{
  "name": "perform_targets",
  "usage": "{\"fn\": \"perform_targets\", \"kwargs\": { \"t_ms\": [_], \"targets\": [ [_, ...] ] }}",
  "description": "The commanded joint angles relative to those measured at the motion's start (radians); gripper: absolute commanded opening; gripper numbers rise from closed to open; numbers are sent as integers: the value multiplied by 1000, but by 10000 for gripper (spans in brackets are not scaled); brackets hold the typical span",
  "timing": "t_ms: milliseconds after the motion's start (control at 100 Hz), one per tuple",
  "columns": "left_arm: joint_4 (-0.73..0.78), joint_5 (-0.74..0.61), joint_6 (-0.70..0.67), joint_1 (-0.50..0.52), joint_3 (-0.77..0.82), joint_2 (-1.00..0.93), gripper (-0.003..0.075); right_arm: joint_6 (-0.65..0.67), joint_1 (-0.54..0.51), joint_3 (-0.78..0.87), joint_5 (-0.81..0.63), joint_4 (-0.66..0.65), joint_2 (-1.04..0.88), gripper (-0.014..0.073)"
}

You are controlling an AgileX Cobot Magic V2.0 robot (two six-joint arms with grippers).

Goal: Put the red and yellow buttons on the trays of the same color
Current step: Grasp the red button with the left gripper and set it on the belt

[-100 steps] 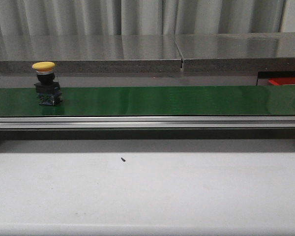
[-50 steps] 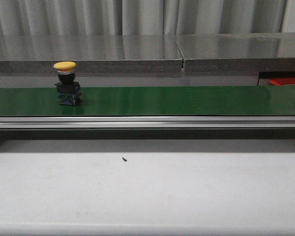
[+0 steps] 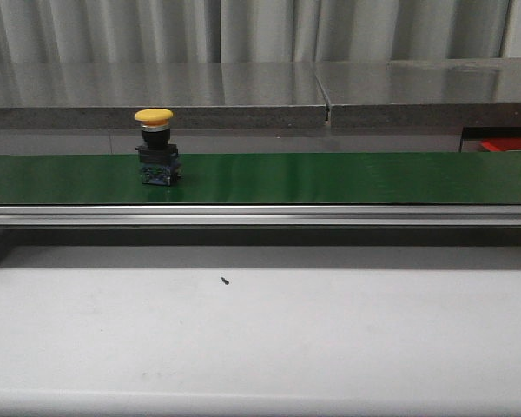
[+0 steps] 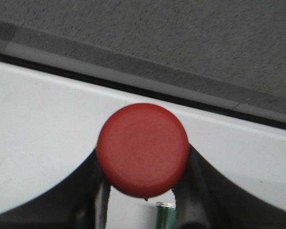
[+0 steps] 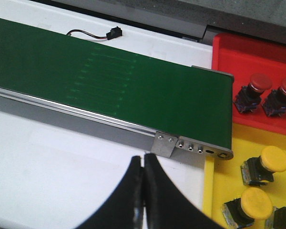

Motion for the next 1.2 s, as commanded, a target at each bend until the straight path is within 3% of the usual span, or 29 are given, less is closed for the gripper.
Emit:
{"fn": "perform_targets", "kwargs": {
  "t_ms": [0,350,550,1190],
  "targets": [
    [-34,-28,3,-36,13,-137,-19,2,-5,-25,-76,1,-3,-99],
    [22,-200,3,-194,470,-428,-19,2,-5,-25,-76,1,-3,-99],
    [24,-271,4,-226,650,-452,-19,2,-5,-25,-76,1,-3,-99],
    [-18,-421,8,-226,698,-311,-19,2,-5,-25,-76,1,-3,-99]
  ]
}}
